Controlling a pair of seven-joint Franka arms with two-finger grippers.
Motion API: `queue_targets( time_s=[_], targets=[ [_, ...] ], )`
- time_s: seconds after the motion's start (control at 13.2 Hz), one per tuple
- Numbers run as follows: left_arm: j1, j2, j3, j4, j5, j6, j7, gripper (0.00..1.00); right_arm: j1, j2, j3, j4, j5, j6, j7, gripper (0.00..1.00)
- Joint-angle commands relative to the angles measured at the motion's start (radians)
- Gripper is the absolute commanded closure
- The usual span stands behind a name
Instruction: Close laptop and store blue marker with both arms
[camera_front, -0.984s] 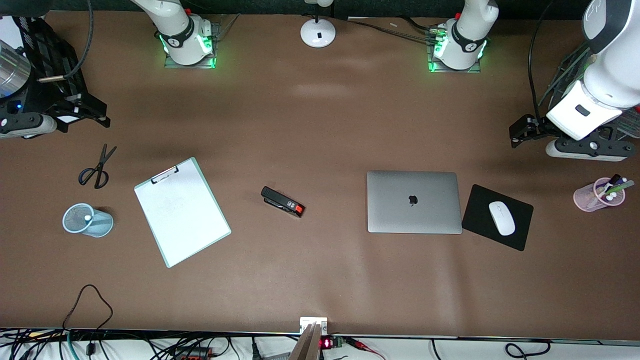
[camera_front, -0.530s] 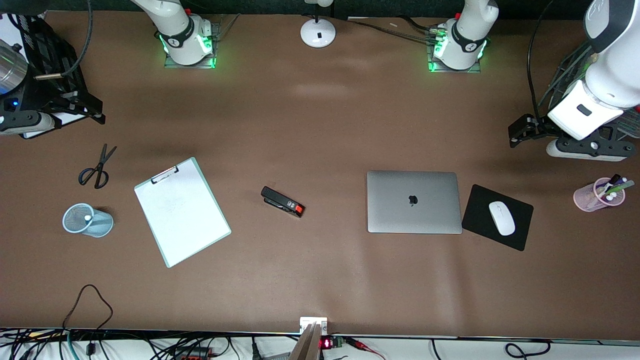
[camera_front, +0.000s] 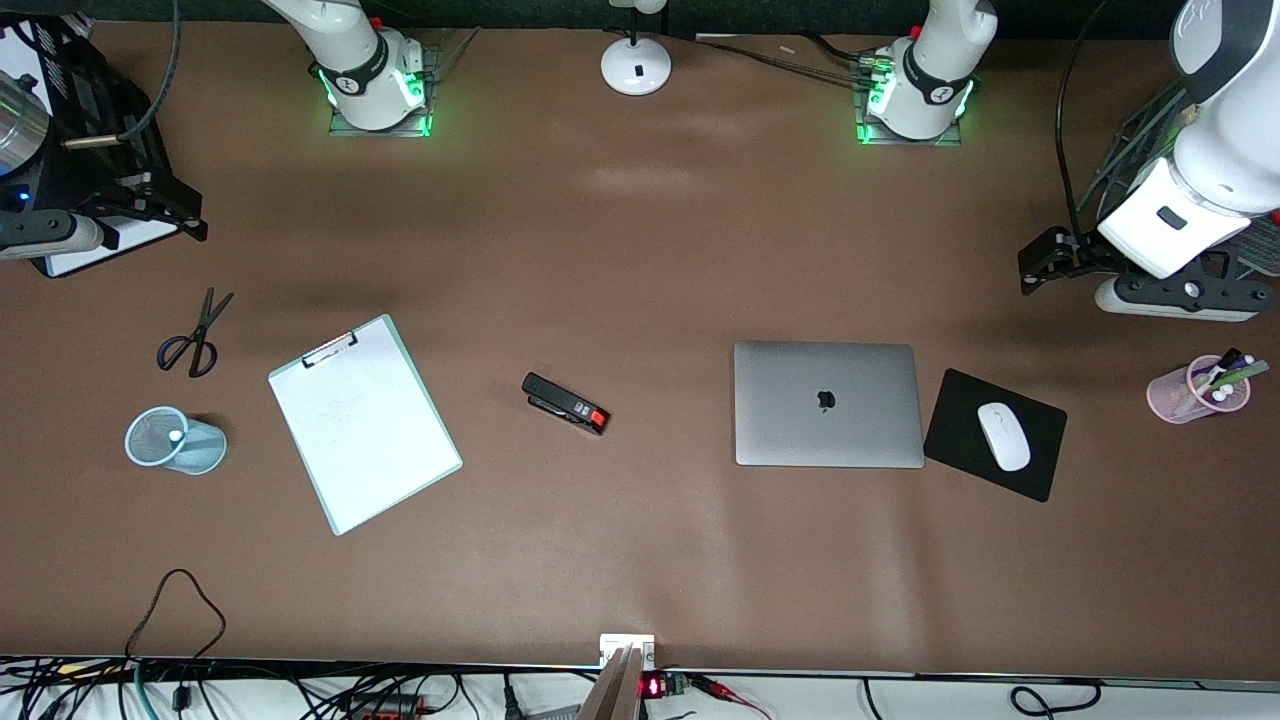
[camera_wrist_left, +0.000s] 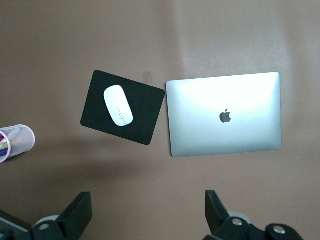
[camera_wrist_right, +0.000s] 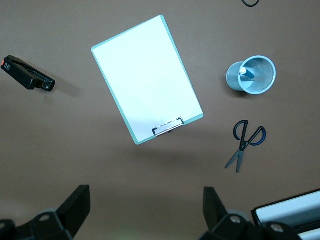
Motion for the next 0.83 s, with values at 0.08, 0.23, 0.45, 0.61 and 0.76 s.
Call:
queue_targets(
  time_s=[0.08,0.23,0.45,0.61,0.76],
  targets=[
    [0.005,0.012,-0.001,0.032,-0.021,-0.026,0.02,0.0,-0.002,-0.005,-0.001,0.015,-0.011,-0.028,0.017,0.0],
    [0.005,0.012,-0.001,0.032,-0.021,-0.026,0.02,0.0,-0.003,-0.005,-0.002,0.015,-0.008,-0.033,0.017,0.0],
    [0.005,0.013,-0.001,0.032,-0.021,-0.026,0.02,0.0,-0.005,-0.005,-0.007,0.015,-0.005,-0.033,0.016,0.0],
    [0.003,0.012,-0.003,0.032,-0.019,-0.026,0.02,0.0,-0.006,-0.005,-0.009,0.015,-0.003,-0.033,0.017,0.0],
    [0.003,0.012,-0.003,0.032,-0.019,-0.026,0.02,0.0,-0.006,-0.007,-0.009,0.015,-0.003,-0.031,0.017,0.0]
  ],
)
